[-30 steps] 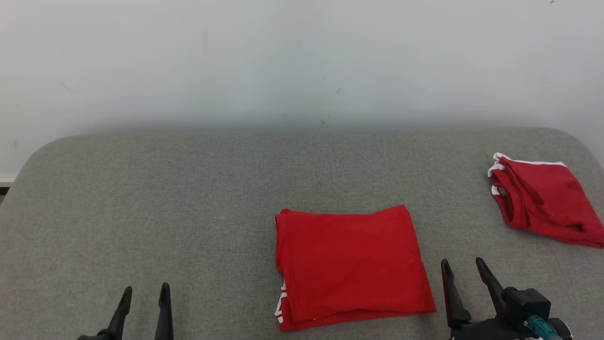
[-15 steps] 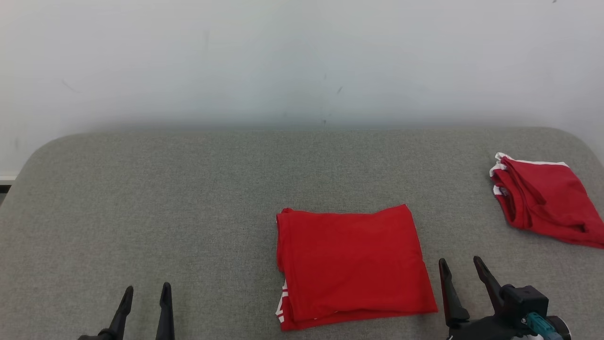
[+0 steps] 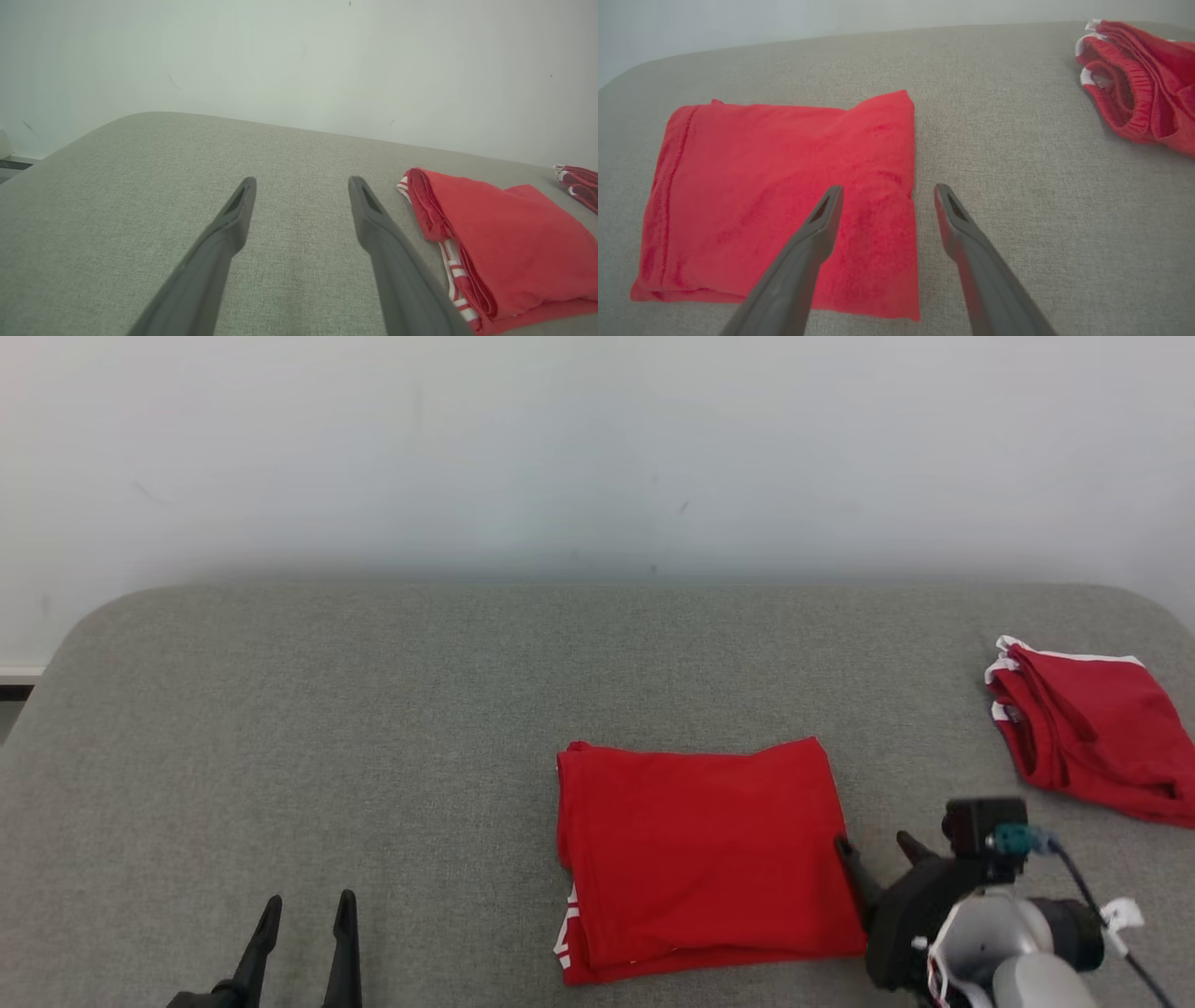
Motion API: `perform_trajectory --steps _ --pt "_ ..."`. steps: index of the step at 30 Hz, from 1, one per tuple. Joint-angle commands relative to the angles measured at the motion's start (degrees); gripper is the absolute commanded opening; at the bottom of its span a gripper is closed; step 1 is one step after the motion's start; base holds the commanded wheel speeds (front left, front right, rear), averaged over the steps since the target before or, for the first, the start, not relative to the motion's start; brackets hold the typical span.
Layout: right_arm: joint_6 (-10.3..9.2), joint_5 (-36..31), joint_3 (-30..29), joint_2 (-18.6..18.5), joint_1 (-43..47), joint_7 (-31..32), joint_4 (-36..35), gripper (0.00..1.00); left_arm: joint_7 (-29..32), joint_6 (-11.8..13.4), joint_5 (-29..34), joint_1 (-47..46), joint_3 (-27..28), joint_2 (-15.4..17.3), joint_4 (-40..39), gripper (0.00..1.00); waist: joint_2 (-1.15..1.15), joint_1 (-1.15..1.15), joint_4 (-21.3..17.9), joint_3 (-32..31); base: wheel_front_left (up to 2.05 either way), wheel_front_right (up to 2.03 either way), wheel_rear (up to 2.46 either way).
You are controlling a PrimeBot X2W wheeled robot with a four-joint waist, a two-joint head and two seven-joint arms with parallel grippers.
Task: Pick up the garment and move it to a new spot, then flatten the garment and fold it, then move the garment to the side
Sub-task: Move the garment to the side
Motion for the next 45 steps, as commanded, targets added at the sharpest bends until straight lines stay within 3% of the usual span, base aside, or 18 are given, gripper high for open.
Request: perform_trajectory --steps 1,6,11,19,30,32,40,45 --pt "-0.14 0.0 -0.9 -0.3 -1.9 3.2 -0.7 1.00 -0.2 -0.1 0.3 -0.9 -0.2 0.0 -0.1 1.00 0.00 -0.01 0.4 0.3 0.00 0.00 0.00" --pt "-0.14 -3.3 -1.9 -0.3 -5.8 19.3 -1.3 1.00 -0.2 -0.1 0.3 -2.0 -1.7 -0.1 0.1 1.00 0.00 -0.01 1.9 1.3 0.00 0.00 0.00" --pt "-0.14 -5.1 -4.4 -0.2 -7.6 28.5 -0.2 1.00 -0.2 -0.1 0.1 -3.5 -3.7 -0.1 0.3 1.00 0.00 -0.01 3.7 3.0 0.00 0.00 0.00" --pt "-0.14 -6.3 -7.8 -0.2 -11.1 26.8 5.0 1.00 -0.2 -0.1 -0.7 -6.0 -5.8 0.4 0.7 1.00 0.00 -0.01 5.7 5.6 0.00 0.00 0.00" --pt "-0.14 -4.3 -7.4 0.0 -13.1 24.4 15.5 1.00 -0.2 -0.1 -1.6 -7.1 -6.4 1.1 1.2 1.00 0.00 -0.01 6.2 7.0 0.00 0.00 0.00" --pt "-0.14 -4.3 -6.7 0.1 -13.6 23.7 17.5 0.00 -0.2 -0.1 -2.0 -6.8 -6.4 1.1 1.4 1.00 0.00 -0.01 6.0 7.1 0.00 0.00 0.00" --pt "-0.15 -6.5 -6.0 -0.2 -16.4 20.7 16.9 0.00 -0.2 -0.1 -2.3 -6.9 -5.7 1.3 1.3 1.00 0.00 -0.01 5.2 7.2 0.00 0.00 0.00" --pt "-0.15 -9.0 -6.8 -0.5 -21.7 22.2 15.4 0.00 -0.2 -0.1 -2.5 -7.6 -5.4 1.2 0.5 1.00 0.00 -0.01 4.0 7.9 0.00 0.00 0.00"
